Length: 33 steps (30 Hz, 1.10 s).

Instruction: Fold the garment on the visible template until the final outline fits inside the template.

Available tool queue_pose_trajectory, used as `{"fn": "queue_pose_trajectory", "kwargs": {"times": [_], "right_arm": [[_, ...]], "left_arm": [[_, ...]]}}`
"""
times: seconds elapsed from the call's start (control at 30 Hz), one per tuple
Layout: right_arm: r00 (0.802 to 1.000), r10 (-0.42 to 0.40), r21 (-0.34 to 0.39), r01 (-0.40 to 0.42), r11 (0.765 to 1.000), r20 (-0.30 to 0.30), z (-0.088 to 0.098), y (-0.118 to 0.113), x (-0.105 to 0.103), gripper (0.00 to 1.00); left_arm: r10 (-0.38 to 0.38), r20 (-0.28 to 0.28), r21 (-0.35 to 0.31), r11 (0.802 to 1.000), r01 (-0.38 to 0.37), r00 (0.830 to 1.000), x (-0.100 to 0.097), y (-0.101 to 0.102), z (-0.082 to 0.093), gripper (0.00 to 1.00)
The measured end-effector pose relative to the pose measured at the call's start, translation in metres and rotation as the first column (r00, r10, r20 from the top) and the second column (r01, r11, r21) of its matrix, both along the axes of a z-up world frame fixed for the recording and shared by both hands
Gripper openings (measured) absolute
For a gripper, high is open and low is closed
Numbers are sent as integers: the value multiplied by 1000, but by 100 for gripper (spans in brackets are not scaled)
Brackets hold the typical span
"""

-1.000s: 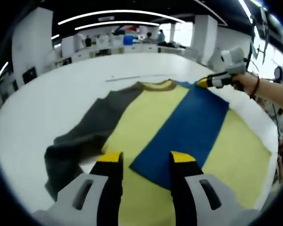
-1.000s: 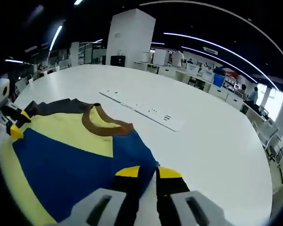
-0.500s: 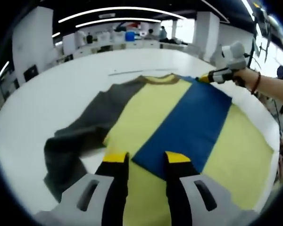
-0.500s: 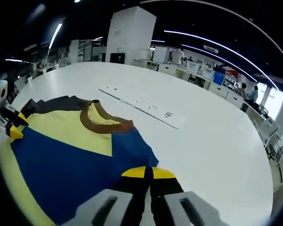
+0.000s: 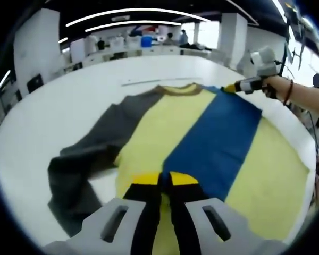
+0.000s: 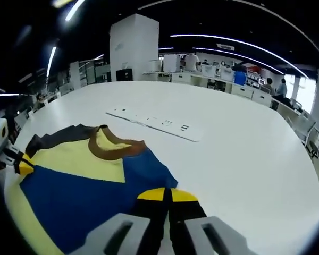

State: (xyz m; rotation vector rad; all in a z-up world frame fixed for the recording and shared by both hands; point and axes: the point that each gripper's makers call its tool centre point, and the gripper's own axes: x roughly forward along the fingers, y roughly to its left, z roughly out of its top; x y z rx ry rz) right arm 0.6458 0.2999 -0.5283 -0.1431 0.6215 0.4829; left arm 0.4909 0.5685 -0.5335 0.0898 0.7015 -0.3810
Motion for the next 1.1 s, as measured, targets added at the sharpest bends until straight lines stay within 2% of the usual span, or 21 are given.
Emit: {"fn": "queue_pose_trajectory", "kwargs": {"times": [0.1,0.23,0.33,0.43,0.77,1.0,1.1], "right_arm": [[1000,-13,31,13,999,0,2,0,0,0],[998,-55,109,57,992,-30,2,-2,1,0],[997,-64,117,68,991,-32,1,-4,1,0],[995,-96,164,102,981,-41,1,-5,2,0],[984,-166,226,177,958,-68,-2,-12,4,0],[985,-164,204,172,964,-56,-2,-12,4,0],[985,-165,193,172,966,-50,-2,-11,4,0]], "left_arm": [[-1,8,13,1000,1,1000,0,-1,4,1],[13,73,-17,1000,-12,997,10,0,24,0],[16,75,-14,1000,-15,997,15,3,27,0],[30,57,-21,999,-29,998,19,5,25,0],[33,17,2,999,-33,999,32,6,11,1],[40,-7,16,999,-40,999,31,7,3,2],[47,0,52,998,-47,999,32,12,2,8]]}}
